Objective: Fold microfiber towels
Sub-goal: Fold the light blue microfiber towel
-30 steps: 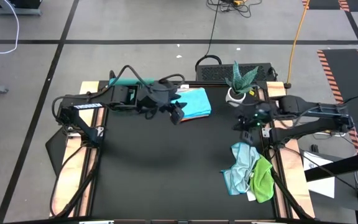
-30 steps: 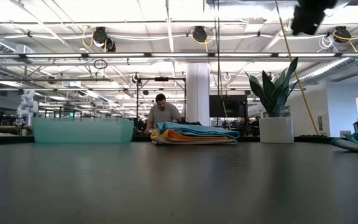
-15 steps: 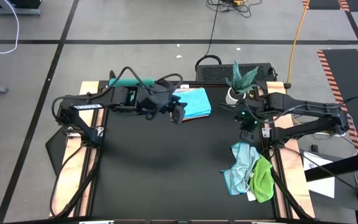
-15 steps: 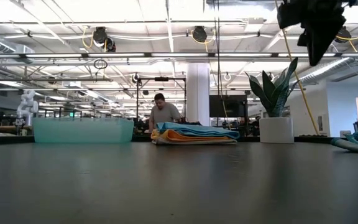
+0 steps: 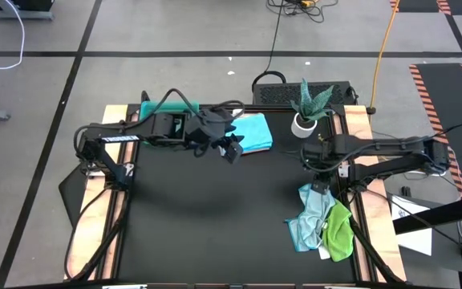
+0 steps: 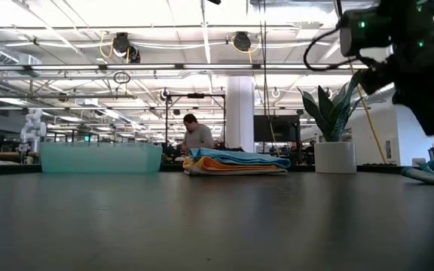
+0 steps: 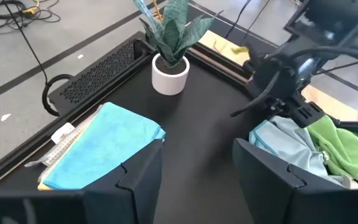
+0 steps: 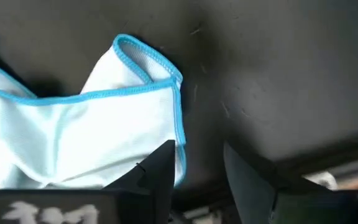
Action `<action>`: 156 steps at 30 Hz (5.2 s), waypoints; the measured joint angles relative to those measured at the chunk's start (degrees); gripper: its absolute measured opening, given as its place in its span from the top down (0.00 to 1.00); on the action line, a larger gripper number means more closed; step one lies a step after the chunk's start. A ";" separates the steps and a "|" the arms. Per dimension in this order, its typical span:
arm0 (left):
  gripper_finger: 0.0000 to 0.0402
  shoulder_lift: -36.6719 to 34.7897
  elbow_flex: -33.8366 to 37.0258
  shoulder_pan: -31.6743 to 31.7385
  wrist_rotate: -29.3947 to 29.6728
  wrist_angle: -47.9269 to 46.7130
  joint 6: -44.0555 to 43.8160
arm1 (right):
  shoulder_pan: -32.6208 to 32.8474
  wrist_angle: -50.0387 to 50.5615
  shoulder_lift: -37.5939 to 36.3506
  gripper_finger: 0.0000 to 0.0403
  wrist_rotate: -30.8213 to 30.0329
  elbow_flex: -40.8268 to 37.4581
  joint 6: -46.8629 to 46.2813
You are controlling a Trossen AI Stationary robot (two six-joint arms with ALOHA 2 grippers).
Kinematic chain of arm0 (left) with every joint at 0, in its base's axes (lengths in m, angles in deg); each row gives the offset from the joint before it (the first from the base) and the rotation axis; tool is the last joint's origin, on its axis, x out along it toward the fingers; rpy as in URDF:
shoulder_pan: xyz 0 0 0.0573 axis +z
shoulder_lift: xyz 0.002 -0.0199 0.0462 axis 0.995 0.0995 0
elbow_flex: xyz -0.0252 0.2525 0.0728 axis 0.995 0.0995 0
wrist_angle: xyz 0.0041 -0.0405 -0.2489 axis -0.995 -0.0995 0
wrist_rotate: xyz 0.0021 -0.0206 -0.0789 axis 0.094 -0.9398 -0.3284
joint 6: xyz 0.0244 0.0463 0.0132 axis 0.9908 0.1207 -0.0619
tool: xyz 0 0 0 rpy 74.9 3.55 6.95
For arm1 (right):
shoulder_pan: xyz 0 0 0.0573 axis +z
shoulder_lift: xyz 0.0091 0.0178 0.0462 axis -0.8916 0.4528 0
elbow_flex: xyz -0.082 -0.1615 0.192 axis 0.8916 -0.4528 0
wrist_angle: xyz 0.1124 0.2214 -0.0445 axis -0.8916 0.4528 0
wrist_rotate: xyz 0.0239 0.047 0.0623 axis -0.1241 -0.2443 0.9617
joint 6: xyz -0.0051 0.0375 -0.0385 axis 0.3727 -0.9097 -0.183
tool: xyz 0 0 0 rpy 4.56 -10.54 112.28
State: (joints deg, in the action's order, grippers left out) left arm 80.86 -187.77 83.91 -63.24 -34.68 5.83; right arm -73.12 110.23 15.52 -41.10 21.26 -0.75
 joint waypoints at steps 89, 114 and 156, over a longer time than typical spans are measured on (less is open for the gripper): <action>0.51 -0.07 -0.04 -0.39 12.45 -4.98 -0.34 | -6.45 -53.85 -9.00 1.00 9.44 6.23 -0.97; 0.51 -0.11 25.29 -7.64 23.25 -6.40 -31.63 | -6.47 -75.91 -5.79 1.00 3.46 6.27 -0.04; 0.51 0.44 35.63 -1.50 6.47 18.78 -19.20 | -6.56 -76.27 -8.20 1.00 -2.88 6.25 7.83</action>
State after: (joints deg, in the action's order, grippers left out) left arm 81.30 -152.14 82.41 -56.77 -15.90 -13.37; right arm -79.67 33.96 7.32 -43.98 27.51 7.08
